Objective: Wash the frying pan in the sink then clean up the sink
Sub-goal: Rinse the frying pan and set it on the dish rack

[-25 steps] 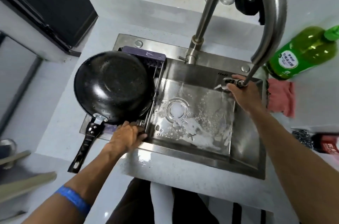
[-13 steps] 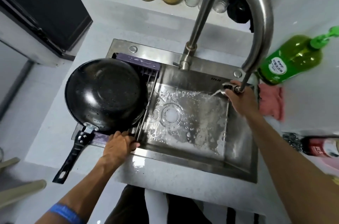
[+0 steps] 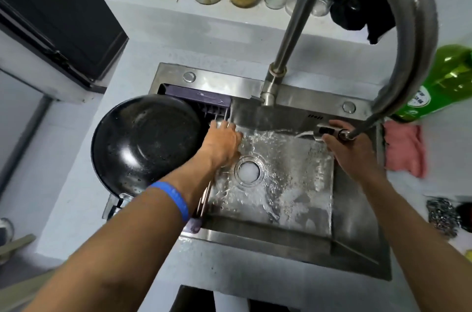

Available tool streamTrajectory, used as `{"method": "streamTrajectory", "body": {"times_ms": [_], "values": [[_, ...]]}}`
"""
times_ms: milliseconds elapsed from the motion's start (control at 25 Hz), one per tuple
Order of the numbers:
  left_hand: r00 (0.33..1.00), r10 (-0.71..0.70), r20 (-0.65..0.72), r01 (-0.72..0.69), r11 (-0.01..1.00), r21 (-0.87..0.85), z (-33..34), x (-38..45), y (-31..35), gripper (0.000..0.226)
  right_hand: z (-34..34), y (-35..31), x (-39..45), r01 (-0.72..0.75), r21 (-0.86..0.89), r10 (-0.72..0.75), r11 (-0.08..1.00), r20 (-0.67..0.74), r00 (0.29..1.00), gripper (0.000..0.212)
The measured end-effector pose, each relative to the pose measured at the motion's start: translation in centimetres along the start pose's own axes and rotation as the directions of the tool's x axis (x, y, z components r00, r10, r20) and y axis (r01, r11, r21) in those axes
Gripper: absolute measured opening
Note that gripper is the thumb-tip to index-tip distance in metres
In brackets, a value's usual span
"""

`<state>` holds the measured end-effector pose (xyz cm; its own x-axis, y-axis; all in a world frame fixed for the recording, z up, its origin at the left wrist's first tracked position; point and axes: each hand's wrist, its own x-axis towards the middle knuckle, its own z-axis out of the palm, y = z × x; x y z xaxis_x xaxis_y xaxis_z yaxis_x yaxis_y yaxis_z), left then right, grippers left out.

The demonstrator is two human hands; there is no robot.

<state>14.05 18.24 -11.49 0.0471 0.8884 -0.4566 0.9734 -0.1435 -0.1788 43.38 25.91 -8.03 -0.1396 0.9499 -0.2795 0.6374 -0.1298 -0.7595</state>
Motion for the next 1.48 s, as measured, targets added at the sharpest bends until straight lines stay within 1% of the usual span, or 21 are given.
{"method": "streamTrajectory", "body": {"times_ms": [40,120,200,240,280,320,400,480,520,600,680,800,880,1000,1040,1120,1160,1200,1240,1360,1480], "values": [[1.000,0.000,0.028,0.001,0.999,-0.033,-0.4,0.6,-0.4,0.040,-0.2,-0.5,-0.3,0.008,-0.004,-0.008,1.000,-0.002,1.000,0.037],[1.000,0.001,-0.016,-0.003,0.995,-0.101,-1.4,0.8,-1.5,0.042,0.2,-1.3,-1.3,-0.015,0.008,0.015,1.000,-0.061,0.998,0.040],[0.995,-0.028,-0.091,0.015,0.990,-0.142,-2.0,0.5,-3.8,0.040,2.0,-2.1,-3.3,-0.146,0.083,0.159,0.986,-0.175,0.972,0.042],[0.993,-0.055,-0.104,0.039,0.987,-0.154,-2.0,0.3,-5.5,0.038,3.8,-2.0,-4.4,-0.218,0.194,0.258,0.956,-0.212,0.943,0.046],[0.990,-0.084,-0.111,0.065,0.984,-0.166,-2.1,0.3,-7.3,0.037,5.9,-1.9,-5.5,-0.280,0.318,0.355,0.906,-0.207,0.912,0.047],[0.988,-0.108,-0.110,0.088,0.981,-0.171,-1.9,0.5,-8.9,0.038,8.3,-1.7,-6.2,-0.353,0.385,0.436,0.853,-0.155,0.886,0.045],[0.989,-0.115,-0.095,0.101,0.985,-0.140,-1.9,1.5,-11.7,0.042,13.8,-2.1,-6.6,-0.504,0.388,0.519,0.772,0.073,0.851,0.038],[0.992,-0.086,-0.088,0.079,0.993,-0.085,-1.6,2.9,-13.4,0.045,19.6,-3.6,-6.2,-0.583,0.330,0.501,0.742,0.304,0.810,0.043],[0.994,-0.067,-0.090,0.062,0.996,-0.057,-1.2,3.8,-14.2,0.047,22.6,-4.4,-5.4,-0.598,0.314,0.477,0.738,0.384,0.791,0.044],[0.994,-0.032,-0.101,0.030,0.999,-0.027,-0.8,4.9,-14.8,0.052,25.6,-6.2,-4.2,-0.631,0.331,0.460,0.702,0.466,0.756,0.030],[0.994,-0.008,-0.112,0.007,1.000,-0.010,-0.7,5.8,-14.9,0.057,26.7,-6.9,-2.9,-0.661,0.365,0.476,0.656,0.479,0.737,0.012],[0.988,0.021,-0.156,-0.015,0.999,0.044,-0.5,6.7,-15.1,0.065,26.9,-7.1,-1.9,-0.661,0.374,0.503,0.650,0.440,0.744,0.002],[0.986,0.035,-0.160,-0.028,0.998,0.048,-0.4,7.2,-15.5,0.069,27.2,-7.5,-1.7,-0.675,0.427,0.505,0.602,0.451,0.736,0.010],[0.983,0.046,-0.179,-0.038,0.998,0.050,-0.2,7.6,-15.5,0.067,27.9,-7.7,-1.8,-0.641,0.539,0.480,0.546,0.426,0.767,0.011],[0.980,0.058,-0.188,-0.048,0.997,0.055,-0.2,7.6,-15.4,0.065,28.0,-7.6,-1.9,-0.624,0.569,0.466,0.536,0.417,0.781,0.016],[0.978,0.087,-0.192,-0.078,0.996,0.051,-0.5,7.5,-15.8,0.058,28.0,-6.9,-1.5,-0.575,0.597,0.409,0.559,0.404,0.818,0.034],[0.979,0.092,-0.181,-0.088,0.996,0.031,-0.8,7.5,-16.2,0.053,27.9,-6.6,-1.2,-0.558,0.586,0.379,0.588,0.410,0.830,0.048],[0.982,0.085,-0.166,-0.086,0.996,0.004,-1.2,7.5,-16.8,0.048,27.7,-6.7,-0.9,-0.550,0.575,0.361,0.605,0.418,0.834,0.060],[0.985,0.070,-0.159,-0.074,0.997,-0.015,-1.5,7.6,-17.3,0.044,27.4,-6.9,-0.6,-0.549,0.575,0.348,0.606,0.429,0.833,0.065],[0.988,0.036,-0.151,-0.043,0.998,-0.040,-1.4,7.9,-17.2,0.036,27.3,-6.7,-0.3,-0.600,0.572,0.374,0.560,0.472,0.799,0.064],[0.988,0.030,-0.150,-0.039,0.997,-0.063,-0.8,8.0,-16.3,0.032,27.2,-6.2,-0.2,-0.627,0.537,0.369,0.565,0.516,0.773,0.059]]}}
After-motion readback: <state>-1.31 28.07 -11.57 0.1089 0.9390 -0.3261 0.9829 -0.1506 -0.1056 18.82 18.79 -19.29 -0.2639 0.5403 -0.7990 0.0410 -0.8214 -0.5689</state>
